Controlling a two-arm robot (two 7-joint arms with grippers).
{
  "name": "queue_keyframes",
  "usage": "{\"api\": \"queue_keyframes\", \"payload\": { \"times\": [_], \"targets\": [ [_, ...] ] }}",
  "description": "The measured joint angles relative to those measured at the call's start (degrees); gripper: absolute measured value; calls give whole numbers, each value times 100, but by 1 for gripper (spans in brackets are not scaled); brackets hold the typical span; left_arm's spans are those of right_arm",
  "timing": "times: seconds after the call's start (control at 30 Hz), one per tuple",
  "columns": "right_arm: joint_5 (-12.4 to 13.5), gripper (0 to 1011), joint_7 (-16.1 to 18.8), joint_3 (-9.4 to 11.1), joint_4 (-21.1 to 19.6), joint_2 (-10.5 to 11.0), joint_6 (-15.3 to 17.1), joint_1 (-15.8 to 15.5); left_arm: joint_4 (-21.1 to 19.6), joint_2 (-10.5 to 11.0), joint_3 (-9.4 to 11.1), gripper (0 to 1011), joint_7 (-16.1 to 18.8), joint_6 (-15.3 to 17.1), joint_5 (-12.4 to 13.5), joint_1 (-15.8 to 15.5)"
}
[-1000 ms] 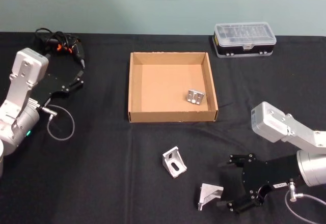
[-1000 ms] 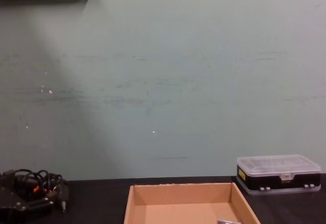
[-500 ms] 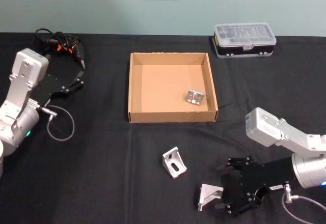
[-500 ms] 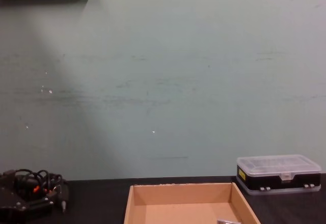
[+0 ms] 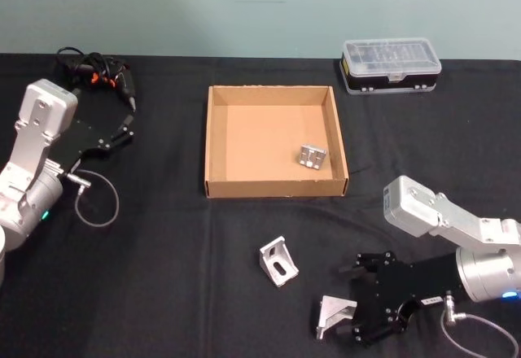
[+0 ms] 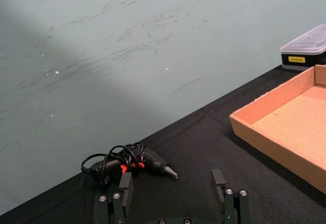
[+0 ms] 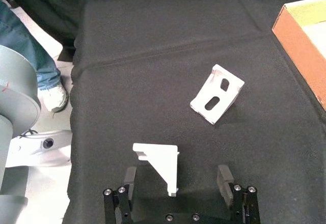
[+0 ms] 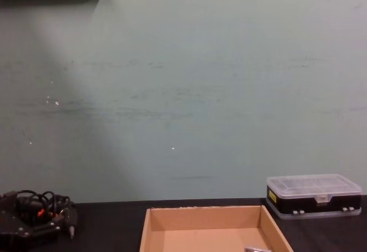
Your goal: Use one hand to pick up the angle iron from the table and place it into the box.
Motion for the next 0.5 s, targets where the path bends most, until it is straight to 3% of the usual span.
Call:
{"api": "queue_keyframes", "payload": {
  "times": [0.23,0.5],
  "targets": [
    [0,916,-5,-27,52,-55,-28,38,0,0,0,1000,0,0,0,0],
    [-4,679,0,-57,103,-73,-31,94,0,0,0,1000,0,0,0,0]
  ]
}}
